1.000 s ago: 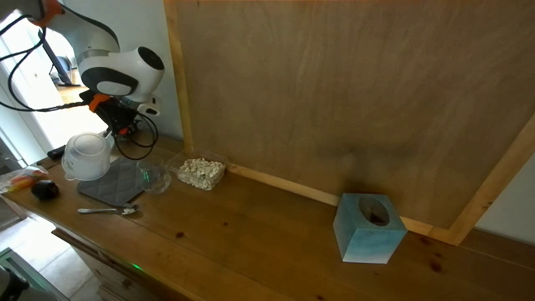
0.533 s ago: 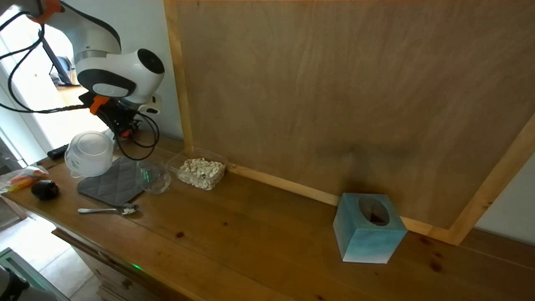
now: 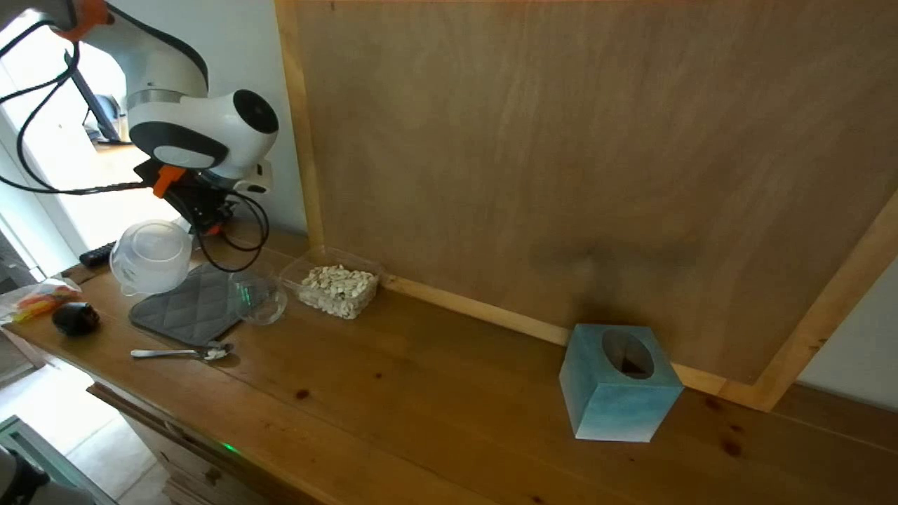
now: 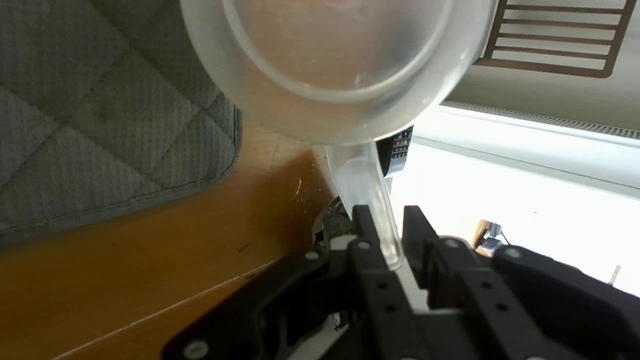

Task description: Turn the clear jug over rand put it on the grey potholder

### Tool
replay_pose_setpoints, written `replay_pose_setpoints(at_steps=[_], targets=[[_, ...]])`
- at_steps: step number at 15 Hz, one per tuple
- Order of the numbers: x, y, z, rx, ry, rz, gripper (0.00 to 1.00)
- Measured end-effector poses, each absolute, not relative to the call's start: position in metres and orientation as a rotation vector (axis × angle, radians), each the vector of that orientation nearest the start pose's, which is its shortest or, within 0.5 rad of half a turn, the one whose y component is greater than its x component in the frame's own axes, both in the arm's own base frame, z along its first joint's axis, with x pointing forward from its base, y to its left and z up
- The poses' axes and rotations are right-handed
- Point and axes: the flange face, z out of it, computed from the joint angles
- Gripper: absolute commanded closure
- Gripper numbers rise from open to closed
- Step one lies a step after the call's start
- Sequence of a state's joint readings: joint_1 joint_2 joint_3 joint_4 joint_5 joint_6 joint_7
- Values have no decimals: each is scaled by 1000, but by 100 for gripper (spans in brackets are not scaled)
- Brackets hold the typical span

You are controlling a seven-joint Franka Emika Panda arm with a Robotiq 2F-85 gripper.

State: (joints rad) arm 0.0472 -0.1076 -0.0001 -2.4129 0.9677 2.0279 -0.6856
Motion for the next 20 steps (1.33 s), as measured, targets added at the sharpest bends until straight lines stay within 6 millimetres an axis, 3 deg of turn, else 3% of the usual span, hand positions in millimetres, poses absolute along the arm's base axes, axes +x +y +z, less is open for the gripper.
replay_pose_setpoints(at_steps=[3, 9, 15, 17, 20], targets=[[457, 65, 350, -2304, -167, -12, 42], [456, 63, 348, -2305, -158, -7, 2], [456, 74, 348, -2329, -116, 16, 0], [458, 94, 350, -2385, -64, 50, 0], [458, 142, 351, -2520, -16, 137, 0]])
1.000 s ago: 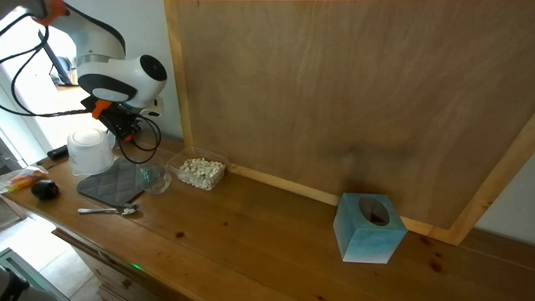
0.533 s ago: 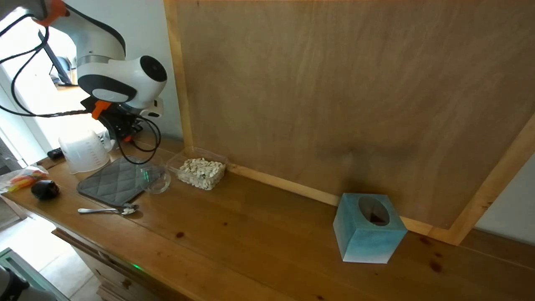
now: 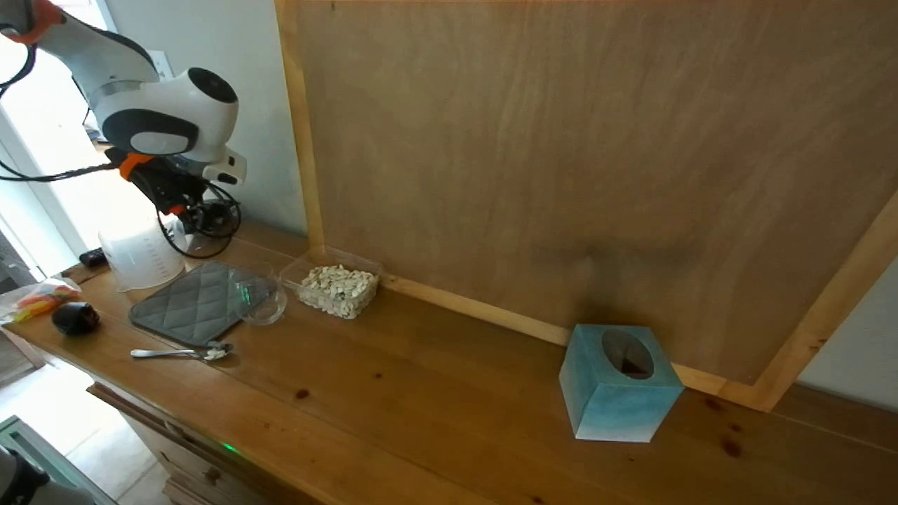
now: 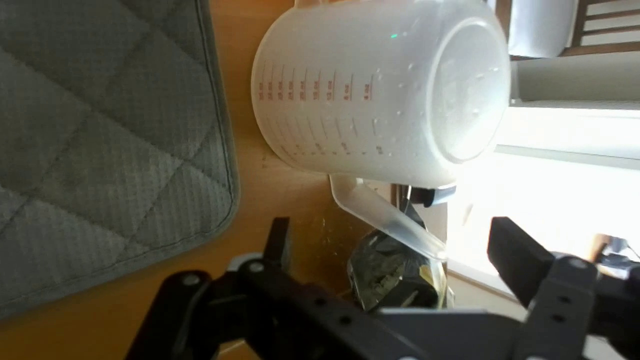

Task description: Turn the clear jug over rand put it on the grey potholder

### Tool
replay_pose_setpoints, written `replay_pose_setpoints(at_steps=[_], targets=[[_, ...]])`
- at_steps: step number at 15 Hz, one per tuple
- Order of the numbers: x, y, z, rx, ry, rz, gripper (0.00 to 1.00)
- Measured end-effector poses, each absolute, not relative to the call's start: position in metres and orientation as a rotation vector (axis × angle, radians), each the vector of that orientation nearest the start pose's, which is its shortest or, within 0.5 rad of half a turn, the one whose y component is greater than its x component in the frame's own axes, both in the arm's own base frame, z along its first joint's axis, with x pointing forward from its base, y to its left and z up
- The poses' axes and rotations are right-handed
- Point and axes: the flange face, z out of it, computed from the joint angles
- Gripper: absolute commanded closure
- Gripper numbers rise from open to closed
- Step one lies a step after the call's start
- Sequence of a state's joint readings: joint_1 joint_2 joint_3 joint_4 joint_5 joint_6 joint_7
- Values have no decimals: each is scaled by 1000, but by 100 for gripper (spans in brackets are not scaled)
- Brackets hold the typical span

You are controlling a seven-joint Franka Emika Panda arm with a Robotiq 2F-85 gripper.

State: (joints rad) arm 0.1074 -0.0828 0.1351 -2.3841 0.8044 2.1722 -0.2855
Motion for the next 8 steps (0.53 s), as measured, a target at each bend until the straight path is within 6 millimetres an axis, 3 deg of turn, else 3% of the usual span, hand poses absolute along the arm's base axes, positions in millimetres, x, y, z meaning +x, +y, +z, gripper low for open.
replay_pose_setpoints(at_steps=[4, 8], targets=[[463, 201, 349, -2697, 13, 259, 0], [479, 234, 353, -2818, -13, 296, 0]])
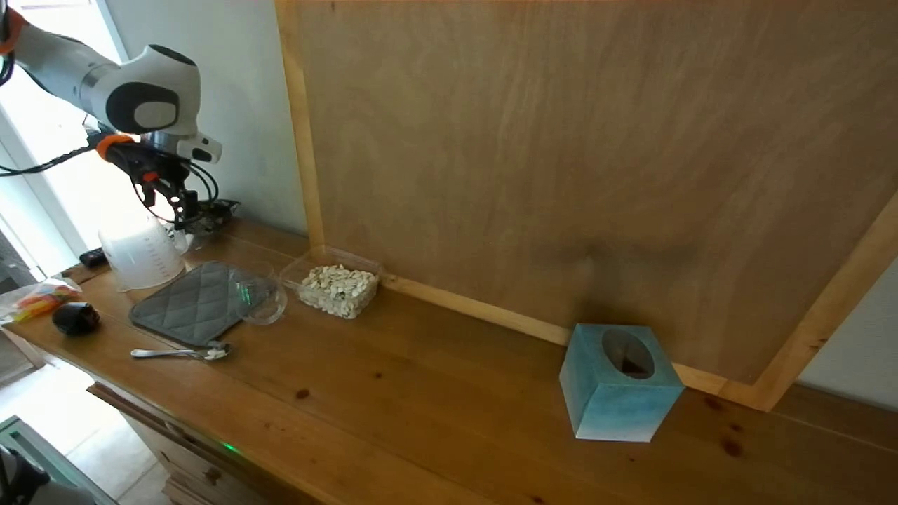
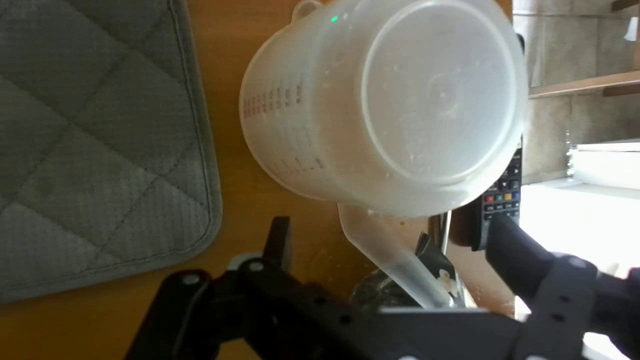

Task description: Turn the clear jug over rand put it on the grey potholder

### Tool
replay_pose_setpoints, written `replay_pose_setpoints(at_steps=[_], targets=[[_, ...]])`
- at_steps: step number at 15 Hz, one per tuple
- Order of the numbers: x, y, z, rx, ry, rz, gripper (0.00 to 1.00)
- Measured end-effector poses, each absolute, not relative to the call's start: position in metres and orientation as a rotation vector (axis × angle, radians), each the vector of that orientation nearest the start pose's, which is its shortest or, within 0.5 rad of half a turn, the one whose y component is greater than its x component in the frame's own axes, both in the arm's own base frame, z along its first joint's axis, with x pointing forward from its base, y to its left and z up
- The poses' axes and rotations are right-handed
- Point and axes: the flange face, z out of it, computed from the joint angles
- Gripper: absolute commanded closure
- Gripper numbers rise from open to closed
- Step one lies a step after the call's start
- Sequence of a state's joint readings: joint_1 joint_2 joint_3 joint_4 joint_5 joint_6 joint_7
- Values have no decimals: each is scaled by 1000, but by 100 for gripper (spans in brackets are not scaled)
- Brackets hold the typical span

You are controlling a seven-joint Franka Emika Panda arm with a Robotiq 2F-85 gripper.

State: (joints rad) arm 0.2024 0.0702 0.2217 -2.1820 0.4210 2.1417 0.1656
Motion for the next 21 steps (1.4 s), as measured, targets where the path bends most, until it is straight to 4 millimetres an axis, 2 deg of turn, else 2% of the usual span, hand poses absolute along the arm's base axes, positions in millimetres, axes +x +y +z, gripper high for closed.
replay_pose_setpoints(at_steps=[5, 7, 12, 14, 15, 17, 18, 21], targets=[[500, 253, 356, -2890, -73, 308, 0], [506, 259, 354, -2894, -93, 322, 26], [517, 271, 347, -2882, -110, 347, 62], [520, 272, 345, -2880, -111, 359, 24], [521, 272, 344, -2880, -110, 367, 23], [522, 271, 343, -2879, -109, 381, 63], [523, 270, 343, -2879, -107, 383, 64], [525, 265, 343, -2877, -97, 384, 85]])
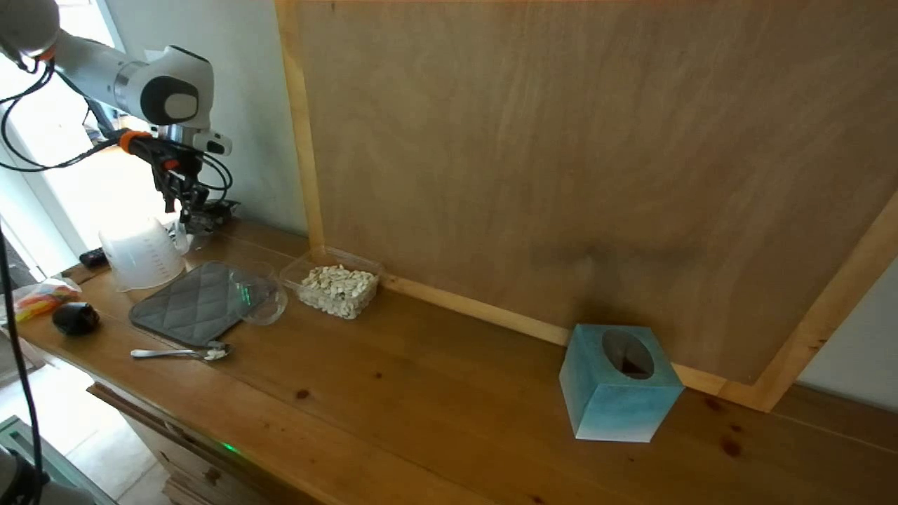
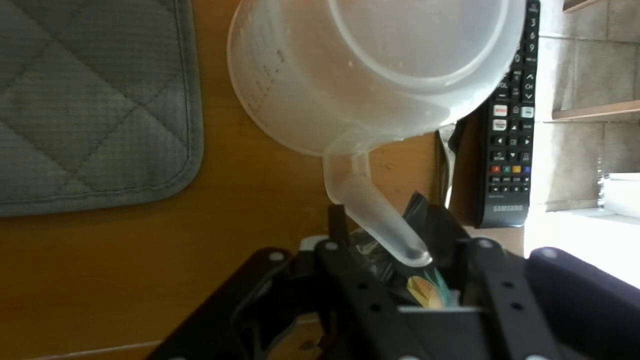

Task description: Turn the clear jug over rand put it on the grey potholder

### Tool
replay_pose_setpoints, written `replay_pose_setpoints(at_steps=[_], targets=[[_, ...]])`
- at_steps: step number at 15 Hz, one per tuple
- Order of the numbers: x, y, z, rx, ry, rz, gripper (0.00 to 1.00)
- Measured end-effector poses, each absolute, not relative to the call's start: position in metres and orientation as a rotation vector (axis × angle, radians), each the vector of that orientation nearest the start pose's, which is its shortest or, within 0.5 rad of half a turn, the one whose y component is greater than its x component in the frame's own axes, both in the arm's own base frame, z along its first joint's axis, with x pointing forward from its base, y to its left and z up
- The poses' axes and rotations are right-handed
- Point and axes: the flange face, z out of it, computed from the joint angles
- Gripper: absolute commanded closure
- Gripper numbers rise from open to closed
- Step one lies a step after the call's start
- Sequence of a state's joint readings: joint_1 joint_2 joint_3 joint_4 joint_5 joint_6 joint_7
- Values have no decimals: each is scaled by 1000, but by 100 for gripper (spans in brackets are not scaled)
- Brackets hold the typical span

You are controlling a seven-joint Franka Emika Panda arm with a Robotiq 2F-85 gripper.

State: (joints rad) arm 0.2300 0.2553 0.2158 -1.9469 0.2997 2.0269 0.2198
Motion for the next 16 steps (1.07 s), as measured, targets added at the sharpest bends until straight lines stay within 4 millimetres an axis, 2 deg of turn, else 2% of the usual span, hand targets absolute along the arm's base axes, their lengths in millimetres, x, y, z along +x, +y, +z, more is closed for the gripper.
replay_pose_setpoints(at_steps=[2, 3, 5, 9, 12, 16], targets=[[526, 262, 343, -2875, -94, 384, 98], [526, 261, 343, -2874, -96, 386, 100], [527, 259, 343, -2873, -98, 391, 96], [527, 250, 344, -2842, -111, 419, 97], [528, 228, 354, -2758, -175, 380, 97], [521, 189, 376, -2614, -317, 247, 97]])
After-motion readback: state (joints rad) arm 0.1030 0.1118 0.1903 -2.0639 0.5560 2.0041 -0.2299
